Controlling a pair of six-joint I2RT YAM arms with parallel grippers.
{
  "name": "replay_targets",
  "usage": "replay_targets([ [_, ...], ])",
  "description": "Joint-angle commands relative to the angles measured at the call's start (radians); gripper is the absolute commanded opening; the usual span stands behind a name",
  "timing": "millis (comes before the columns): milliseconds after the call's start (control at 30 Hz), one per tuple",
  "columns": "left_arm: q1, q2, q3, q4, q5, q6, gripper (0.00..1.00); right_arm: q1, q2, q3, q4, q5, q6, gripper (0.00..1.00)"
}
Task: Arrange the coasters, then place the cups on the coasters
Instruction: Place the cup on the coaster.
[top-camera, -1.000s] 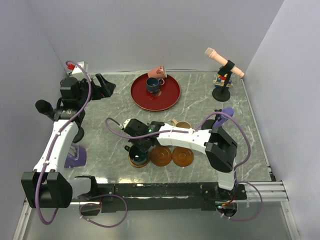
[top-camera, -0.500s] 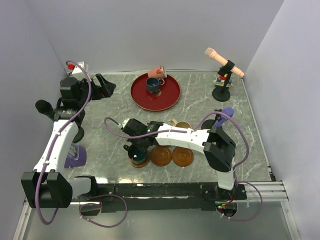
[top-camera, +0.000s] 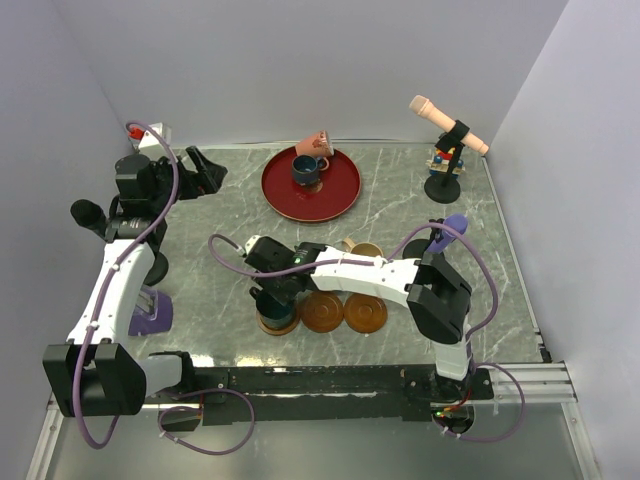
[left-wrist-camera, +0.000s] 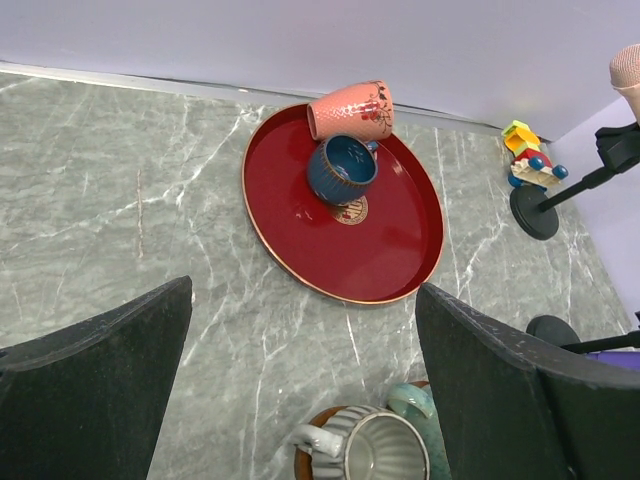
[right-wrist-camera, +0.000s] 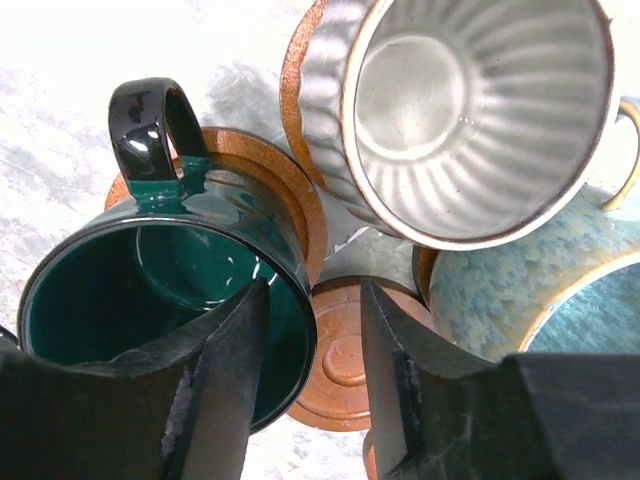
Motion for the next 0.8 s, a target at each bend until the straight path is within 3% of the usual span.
replay_targets([
  [0,0.003,-0.028,0.002,0.034,0.018,0.000,0.97,0.007,-0.057,0.021,0.046,0.007,-0.016,0.50],
  [100,0.003,-0.017,0.004,0.037,0.021,-0.005,0.98,0.007,-0.109,0.009,0.063,-0.001,-0.014,0.56],
  [133,0.003,-0.012,0.002,0.037,0.023,-0.006,0.98,0.007,-0.130,-0.001,0.076,-0.004,-0.014,0.67],
  [167,0.003,-0.009,0.004,0.039,0.021,-0.008,0.98,0.007,-0.155,-0.010,0.087,-0.005,-0.016,0.69],
  [433,-0.011,0.070,0.025,0.045,-0.020,-0.058,0.97,-0.033,-0.348,-0.045,0.118,-0.007,-0.016,0.71],
  [667,-0.188,0.294,0.169,0.003,-0.149,-0.103,0.96,-0.321,-0.532,-0.154,0.145,-0.103,0.050,0.70],
  [767,-0.248,0.437,0.301,-0.003,-0.183,-0.118,0.94,-0.452,-0.577,-0.192,0.126,-0.113,0.070,0.70],
])
